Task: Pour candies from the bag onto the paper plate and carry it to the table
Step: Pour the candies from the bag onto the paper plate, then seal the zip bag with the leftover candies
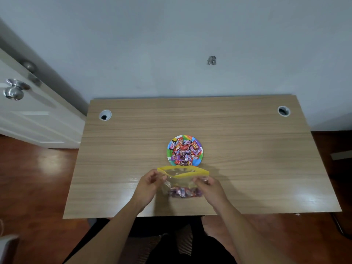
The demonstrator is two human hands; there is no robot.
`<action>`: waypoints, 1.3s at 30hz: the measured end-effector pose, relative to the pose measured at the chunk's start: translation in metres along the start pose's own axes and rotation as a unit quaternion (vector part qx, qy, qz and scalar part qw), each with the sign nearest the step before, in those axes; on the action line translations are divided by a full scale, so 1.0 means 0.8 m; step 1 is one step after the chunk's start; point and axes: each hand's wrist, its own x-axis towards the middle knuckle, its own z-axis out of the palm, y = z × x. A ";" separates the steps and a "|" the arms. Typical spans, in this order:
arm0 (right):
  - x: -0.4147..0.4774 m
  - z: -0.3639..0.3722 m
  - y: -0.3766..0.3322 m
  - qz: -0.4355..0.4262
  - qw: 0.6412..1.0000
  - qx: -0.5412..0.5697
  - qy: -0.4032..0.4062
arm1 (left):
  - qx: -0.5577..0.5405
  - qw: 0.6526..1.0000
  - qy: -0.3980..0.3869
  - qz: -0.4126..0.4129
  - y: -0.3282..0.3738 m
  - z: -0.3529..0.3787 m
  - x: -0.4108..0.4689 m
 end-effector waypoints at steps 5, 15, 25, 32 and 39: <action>-0.009 0.001 -0.018 -0.031 0.999 -0.001 -0.043 | -0.003 1.000 0.001 0.022 0.017 -0.027 -0.008; -0.049 0.026 -0.082 -0.065 0.995 -0.008 -0.073 | -0.032 0.994 0.042 0.098 0.055 -0.081 -0.030; -0.087 0.042 -0.175 -0.184 0.969 -0.082 -0.141 | 0.035 0.962 0.128 0.237 0.105 -0.131 -0.066; -0.117 0.074 -0.238 -0.346 0.911 -0.225 -0.018 | 0.133 0.923 0.183 0.310 0.140 -0.145 -0.086; -0.149 0.137 -0.282 -0.459 0.815 -0.350 -0.041 | 0.171 0.890 0.242 0.346 0.166 -0.149 -0.108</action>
